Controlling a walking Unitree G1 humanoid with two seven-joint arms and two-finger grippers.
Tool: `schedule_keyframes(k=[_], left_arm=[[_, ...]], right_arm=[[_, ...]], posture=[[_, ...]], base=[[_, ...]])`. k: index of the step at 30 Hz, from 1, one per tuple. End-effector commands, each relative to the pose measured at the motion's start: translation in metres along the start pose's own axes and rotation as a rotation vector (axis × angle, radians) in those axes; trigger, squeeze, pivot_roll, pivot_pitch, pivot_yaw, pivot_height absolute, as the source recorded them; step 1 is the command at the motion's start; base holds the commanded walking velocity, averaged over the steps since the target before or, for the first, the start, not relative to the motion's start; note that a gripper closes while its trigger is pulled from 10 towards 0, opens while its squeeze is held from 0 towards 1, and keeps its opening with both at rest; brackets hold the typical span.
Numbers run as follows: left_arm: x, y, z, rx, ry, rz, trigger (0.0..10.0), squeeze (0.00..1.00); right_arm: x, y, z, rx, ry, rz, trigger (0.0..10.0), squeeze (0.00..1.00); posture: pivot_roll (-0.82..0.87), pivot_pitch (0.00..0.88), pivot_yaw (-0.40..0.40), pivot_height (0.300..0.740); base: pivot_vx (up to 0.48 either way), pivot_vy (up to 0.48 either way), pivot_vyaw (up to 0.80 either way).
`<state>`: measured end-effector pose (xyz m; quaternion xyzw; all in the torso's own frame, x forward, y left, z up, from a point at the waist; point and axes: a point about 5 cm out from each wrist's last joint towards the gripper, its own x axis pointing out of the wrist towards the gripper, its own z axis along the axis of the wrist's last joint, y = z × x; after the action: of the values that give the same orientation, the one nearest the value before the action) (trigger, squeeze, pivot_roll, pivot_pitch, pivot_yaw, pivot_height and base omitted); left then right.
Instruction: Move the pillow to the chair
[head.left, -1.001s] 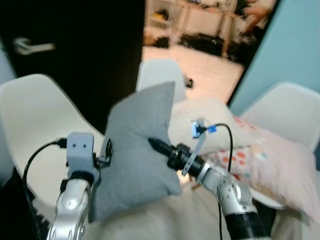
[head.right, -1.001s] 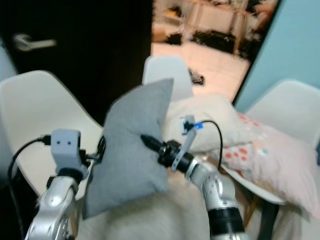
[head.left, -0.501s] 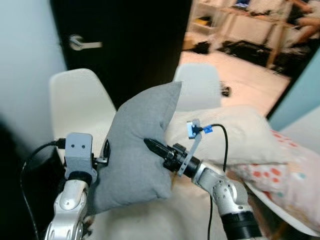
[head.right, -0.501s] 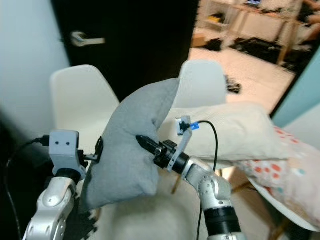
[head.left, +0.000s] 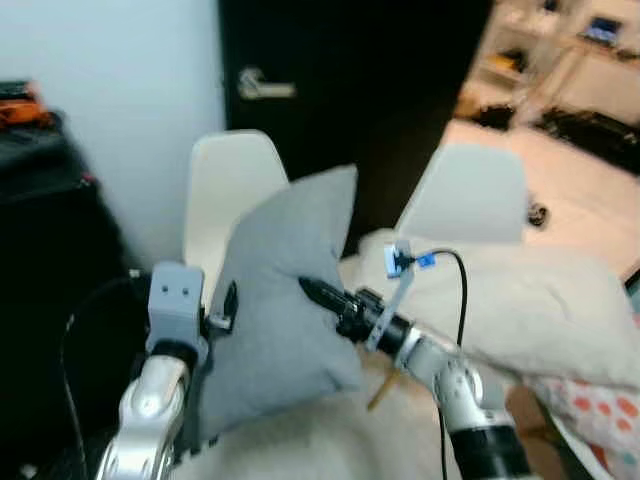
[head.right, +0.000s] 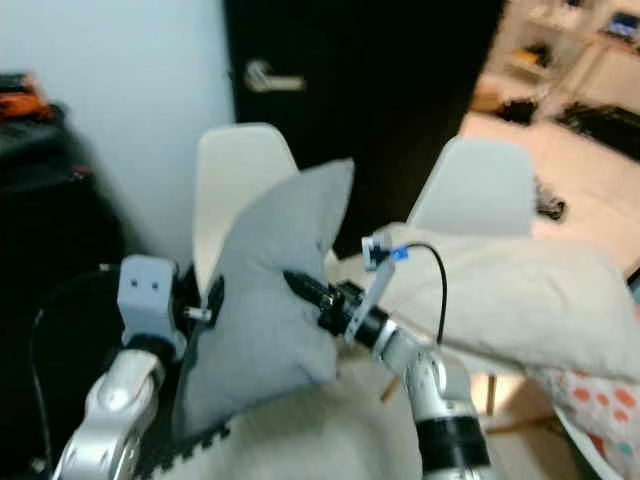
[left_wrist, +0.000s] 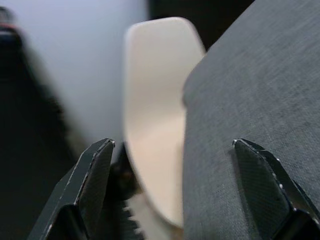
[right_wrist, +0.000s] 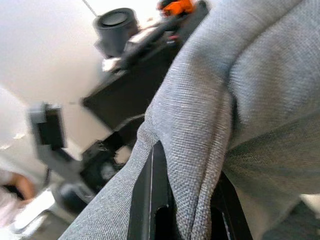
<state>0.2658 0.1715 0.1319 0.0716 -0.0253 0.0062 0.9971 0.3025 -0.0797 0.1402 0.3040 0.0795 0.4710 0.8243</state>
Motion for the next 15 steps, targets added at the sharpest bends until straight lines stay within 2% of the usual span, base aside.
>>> schedule_keyframes(k=[1,3,9,12,15], left_arm=[[-0.0015,-0.0061,-0.0031,-0.002,0.017,-0.03,10.0,0.0],[-0.0021,-0.0049,-0.0018,-0.041,0.005,-0.027,10.0,0.0],[-0.0013,-0.0035,-0.0023,-0.046,0.014,-0.021,10.0,0.0],[-0.0011,-0.0027,-0.0024,-0.046,0.016,-0.015,10.0,0.0],[-0.0004,-0.0024,-0.0028,-0.039,0.023,-0.01,10.0,0.0]], right_arm=[[0.0001,0.0059,0.013,-0.043,-0.055,0.047,10.0,0.0],[0.0003,0.0061,0.0133,-0.044,-0.055,0.049,10.0,0.0],[0.0008,0.0053,0.0144,-0.038,-0.065,0.043,10.0,0.0],[0.001,0.0044,0.0151,-0.028,-0.073,0.036,10.0,0.0],[0.0023,0.0032,0.015,-0.019,-0.066,0.025,10.0,0.0]], posture=[[0.03,0.0,-0.118,0.709],[0.02,0.0,-0.116,0.709],[0.02,0.0,-0.12,0.709],[0.02,0.0,-0.12,0.709],[0.02,0.0,-0.12,0.709]], base=[[0.0,0.0,0.76],[0.0,0.0,0.76],[0.0,0.0,0.76],[0.0,0.0,0.0],[0.0,-0.4,0.0]])
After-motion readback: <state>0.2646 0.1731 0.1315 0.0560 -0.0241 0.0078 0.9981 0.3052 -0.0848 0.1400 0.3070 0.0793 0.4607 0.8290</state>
